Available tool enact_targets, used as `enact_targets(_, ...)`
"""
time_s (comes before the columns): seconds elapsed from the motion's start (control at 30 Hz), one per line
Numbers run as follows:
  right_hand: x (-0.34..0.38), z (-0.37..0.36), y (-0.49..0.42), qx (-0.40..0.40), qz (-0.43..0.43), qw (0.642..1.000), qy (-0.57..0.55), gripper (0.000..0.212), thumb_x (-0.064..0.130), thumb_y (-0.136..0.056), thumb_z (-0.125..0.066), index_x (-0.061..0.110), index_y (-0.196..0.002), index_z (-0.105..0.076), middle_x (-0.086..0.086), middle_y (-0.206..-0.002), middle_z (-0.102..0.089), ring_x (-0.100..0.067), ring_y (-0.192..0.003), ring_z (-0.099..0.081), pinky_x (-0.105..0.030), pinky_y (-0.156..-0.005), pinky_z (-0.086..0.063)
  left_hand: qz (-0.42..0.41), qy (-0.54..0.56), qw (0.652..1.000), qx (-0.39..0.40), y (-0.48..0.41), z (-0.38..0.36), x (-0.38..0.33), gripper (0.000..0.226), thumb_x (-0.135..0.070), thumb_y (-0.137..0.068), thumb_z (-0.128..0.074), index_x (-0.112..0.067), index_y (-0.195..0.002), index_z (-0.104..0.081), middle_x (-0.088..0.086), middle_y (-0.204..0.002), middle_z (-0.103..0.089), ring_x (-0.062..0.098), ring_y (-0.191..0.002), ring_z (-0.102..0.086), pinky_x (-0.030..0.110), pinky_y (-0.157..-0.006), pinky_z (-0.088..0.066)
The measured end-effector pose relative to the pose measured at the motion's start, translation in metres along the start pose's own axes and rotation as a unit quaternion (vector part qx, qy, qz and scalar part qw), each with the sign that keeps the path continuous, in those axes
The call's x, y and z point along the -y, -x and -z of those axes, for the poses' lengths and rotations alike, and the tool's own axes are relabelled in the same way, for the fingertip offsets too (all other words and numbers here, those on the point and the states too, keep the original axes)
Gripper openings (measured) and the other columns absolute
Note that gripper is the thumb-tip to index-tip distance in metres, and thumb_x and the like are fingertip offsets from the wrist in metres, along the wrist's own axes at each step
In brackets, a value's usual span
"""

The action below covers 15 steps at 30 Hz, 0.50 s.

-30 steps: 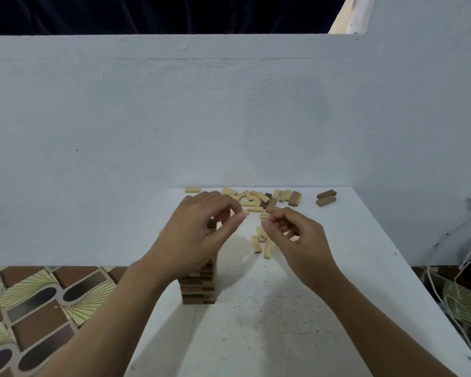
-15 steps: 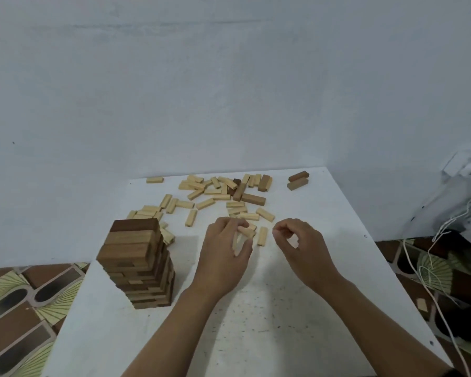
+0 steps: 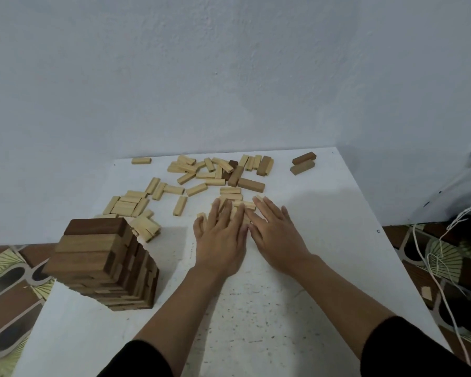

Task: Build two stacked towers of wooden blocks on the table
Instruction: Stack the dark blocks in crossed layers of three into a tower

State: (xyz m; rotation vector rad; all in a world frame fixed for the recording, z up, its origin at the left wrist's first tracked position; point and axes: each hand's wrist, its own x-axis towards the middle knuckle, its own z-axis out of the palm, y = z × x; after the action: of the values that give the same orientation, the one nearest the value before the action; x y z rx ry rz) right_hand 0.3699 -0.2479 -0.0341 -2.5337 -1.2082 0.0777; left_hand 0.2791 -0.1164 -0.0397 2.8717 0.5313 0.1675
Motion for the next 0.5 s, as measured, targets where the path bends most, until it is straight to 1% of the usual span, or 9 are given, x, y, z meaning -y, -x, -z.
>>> enact_targets(0.07, -0.004, -0.001, 0.001, 0.008, 0.003, 1.000, 0.014, 0.073, 0.050, -0.097, 0.002, 0.024, -0.158, -0.028, 0.001, -0.168, -0.015, -0.017, -0.156, -0.001, -0.046, -0.124, -0.006, 0.012, -0.010, 1.000, -0.009, 0.000, 0.001, 0.004, 0.057, -0.054, -0.103, -0.004, -0.045, -0.159, -0.009, -0.006, -0.170, -0.003, 0.014, -0.154, 0.018, 0.048, -0.122, -0.004)
enact_targets(0.17, -0.011, -0.001, 0.003, -0.005, -0.001, 1.000, 0.009, 0.071, 0.050, -0.099, -0.002, 0.023, -0.155, -0.036, 0.003, -0.167, -0.019, -0.014, -0.156, -0.004, -0.048, -0.126, -0.009, 0.029, 0.000, 0.999, -0.032, -0.002, 0.003, 0.011, 0.054, -0.057, -0.103, -0.011, -0.049, -0.156, -0.022, -0.003, -0.170, -0.011, 0.020, -0.157, 0.007, 0.048, -0.122, -0.009)
enact_targets(0.27, -0.018, 0.001, 0.007, -0.003, -0.011, 1.000, 0.004, 0.069, 0.050, -0.100, -0.006, 0.023, -0.151, -0.043, 0.006, -0.166, -0.021, -0.011, -0.155, -0.004, -0.047, -0.125, -0.006, 0.059, 0.025, 0.997, -0.045, -0.004, 0.005, 0.016, 0.046, -0.055, -0.105, -0.020, -0.047, -0.147, -0.035, 0.000, -0.169, -0.016, 0.027, -0.156, -0.005, 0.049, -0.121, -0.013)
enact_targets(0.3, -0.021, 0.002, 0.008, -0.010, -0.018, 1.000, 0.002, 0.064, 0.049, -0.101, -0.012, 0.023, -0.149, -0.047, 0.006, -0.165, -0.025, -0.012, -0.155, -0.009, -0.048, -0.125, -0.008, 0.067, 0.032, 0.996, -0.049, -0.004, 0.005, 0.016, 0.042, -0.054, -0.105, -0.023, -0.045, -0.143, -0.038, 0.001, -0.168, -0.016, 0.027, -0.156, -0.006, 0.049, -0.120, -0.013)
enact_targets(0.37, -0.027, 0.006, 0.010, -0.047, -0.040, 0.998, -0.007, 0.052, 0.042, -0.102, -0.028, 0.021, -0.139, -0.058, 0.003, -0.159, -0.039, -0.016, -0.151, -0.024, -0.053, -0.124, -0.018, 0.078, 0.040, 0.994, -0.065, -0.005, 0.003, 0.015, 0.036, -0.050, -0.105, -0.028, -0.040, -0.137, -0.042, 0.002, -0.168, -0.019, 0.025, -0.156, -0.006, 0.048, -0.119, -0.012)
enact_targets(0.43, -0.032, 0.009, 0.010, -0.092, -0.065, 0.994, -0.004, 0.038, 0.028, -0.100, -0.044, 0.017, -0.130, -0.065, -0.001, -0.147, -0.053, -0.023, -0.143, -0.040, -0.057, -0.118, -0.029, 0.096, 0.048, 0.990, -0.090, -0.009, 0.000, 0.013, 0.030, -0.041, -0.105, -0.035, -0.038, -0.132, -0.047, 0.004, -0.165, -0.026, 0.025, -0.155, -0.010, 0.048, -0.117, -0.014)
enact_targets(0.47, -0.033, 0.010, 0.008, -0.109, -0.077, 0.991, -0.001, 0.033, 0.018, -0.097, -0.051, 0.015, -0.127, -0.066, -0.003, -0.141, -0.058, -0.026, -0.137, -0.045, -0.058, -0.115, -0.033, 0.111, 0.054, 0.987, -0.103, -0.011, 0.000, 0.012, 0.029, -0.036, -0.103, -0.039, -0.036, -0.131, -0.049, 0.005, -0.163, -0.029, 0.026, -0.154, -0.013, 0.048, -0.114, -0.014)
enact_targets(0.5, -0.033, 0.012, 0.005, -0.121, -0.089, 0.989, 0.002, 0.034, 0.008, -0.093, -0.056, 0.013, -0.125, -0.067, -0.004, -0.135, -0.061, -0.028, -0.132, -0.049, -0.059, -0.112, -0.036, 0.128, 0.058, 0.983, -0.114, -0.014, 0.000, 0.011, 0.030, -0.030, -0.101, -0.044, -0.035, -0.129, -0.051, 0.006, -0.161, -0.032, 0.027, -0.153, -0.015, 0.049, -0.112, -0.015)
